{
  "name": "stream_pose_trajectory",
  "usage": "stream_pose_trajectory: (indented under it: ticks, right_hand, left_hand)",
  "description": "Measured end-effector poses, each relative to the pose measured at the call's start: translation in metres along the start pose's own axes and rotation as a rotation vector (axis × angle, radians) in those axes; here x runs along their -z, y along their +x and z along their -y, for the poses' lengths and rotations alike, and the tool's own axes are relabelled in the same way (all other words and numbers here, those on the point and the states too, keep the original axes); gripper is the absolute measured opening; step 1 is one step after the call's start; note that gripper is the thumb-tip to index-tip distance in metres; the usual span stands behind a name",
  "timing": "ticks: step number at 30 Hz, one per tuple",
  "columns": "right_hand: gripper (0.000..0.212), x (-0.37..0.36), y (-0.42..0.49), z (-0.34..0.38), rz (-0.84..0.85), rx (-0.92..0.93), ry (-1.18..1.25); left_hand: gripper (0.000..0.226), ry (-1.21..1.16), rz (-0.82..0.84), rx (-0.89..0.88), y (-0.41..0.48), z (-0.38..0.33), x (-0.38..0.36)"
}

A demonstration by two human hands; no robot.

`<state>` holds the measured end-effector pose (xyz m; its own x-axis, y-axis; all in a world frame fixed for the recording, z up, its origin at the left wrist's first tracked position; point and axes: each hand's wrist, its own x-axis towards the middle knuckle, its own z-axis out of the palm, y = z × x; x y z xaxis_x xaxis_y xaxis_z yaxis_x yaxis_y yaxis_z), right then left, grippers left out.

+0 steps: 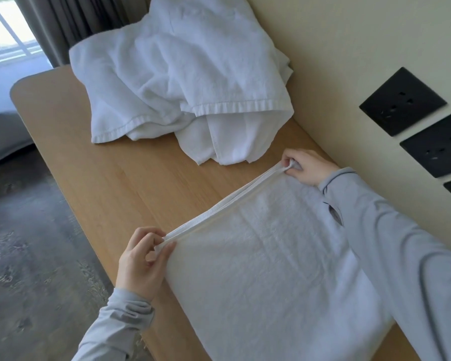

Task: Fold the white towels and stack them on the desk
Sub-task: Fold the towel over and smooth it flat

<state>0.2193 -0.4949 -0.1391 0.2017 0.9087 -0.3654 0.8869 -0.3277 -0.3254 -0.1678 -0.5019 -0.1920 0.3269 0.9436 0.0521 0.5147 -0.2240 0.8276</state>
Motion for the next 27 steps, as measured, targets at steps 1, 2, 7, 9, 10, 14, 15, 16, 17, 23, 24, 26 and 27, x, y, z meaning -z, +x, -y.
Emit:
stream_pose_trajectory:
  ticks: [1, 2, 7, 9, 10, 14, 15, 16, 17, 23, 24, 26, 27]
  right_hand:
    - [0.012, -0.001, 0.000, 0.000, -0.013, -0.020, 0.012]
    - [0.010, -0.003, 0.000, 0.000, -0.028, -0.045, 0.024]
    - [0.007, -0.020, 0.001, 0.001, -0.129, -0.161, 0.092]
    - [0.012, -0.031, 0.002, 0.004, -0.193, -0.190, 0.102]
    - [0.016, -0.036, 0.003, 0.006, -0.248, -0.213, 0.094]
    - [0.038, -0.051, -0.009, 0.026, -0.525, -0.319, -0.177]
    - [0.038, -0.055, -0.017, 0.037, -0.598, -0.279, -0.201]
    - [0.037, -0.063, -0.027, 0.051, -0.651, -0.181, -0.168]
    - [0.038, -0.074, -0.039, 0.066, -0.670, -0.043, -0.117]
    - [0.046, -0.143, -0.106, 0.099, -0.338, 0.454, -0.138]
    - [0.048, -0.139, -0.104, 0.088, -0.307, 0.432, -0.184]
    - [0.054, -0.121, -0.094, 0.058, -0.270, 0.341, -0.272]
    - [0.056, -0.109, -0.087, 0.040, -0.262, 0.264, -0.303]
  left_hand:
    - [0.018, 0.015, -0.002, 0.014, 0.001, 0.002, 0.000]
    - [0.020, 0.015, -0.007, 0.034, 0.002, 0.002, -0.001]
    - [0.020, -0.013, -0.030, 0.144, 0.006, 0.004, -0.006]
    - [0.019, 0.004, -0.033, 0.161, 0.008, 0.005, -0.006]
    - [0.019, 0.024, -0.038, 0.169, 0.009, 0.002, -0.007]
    - [0.011, 0.348, -0.143, 0.146, 0.004, -0.021, -0.016]
    - [0.022, 0.435, -0.171, 0.095, -0.001, -0.030, -0.021]
    - [0.030, 0.479, -0.165, 0.001, -0.007, -0.040, -0.028]
    - [0.035, 0.498, -0.117, -0.116, -0.014, -0.049, -0.035]
    - [0.064, 0.638, 0.315, -0.184, -0.036, -0.055, -0.062]
    - [0.068, 0.655, 0.334, -0.174, -0.036, -0.050, -0.061]
    - [0.073, 0.665, 0.341, -0.172, -0.036, -0.043, -0.061]
    - [0.072, 0.659, 0.339, -0.171, -0.035, -0.041, -0.061]
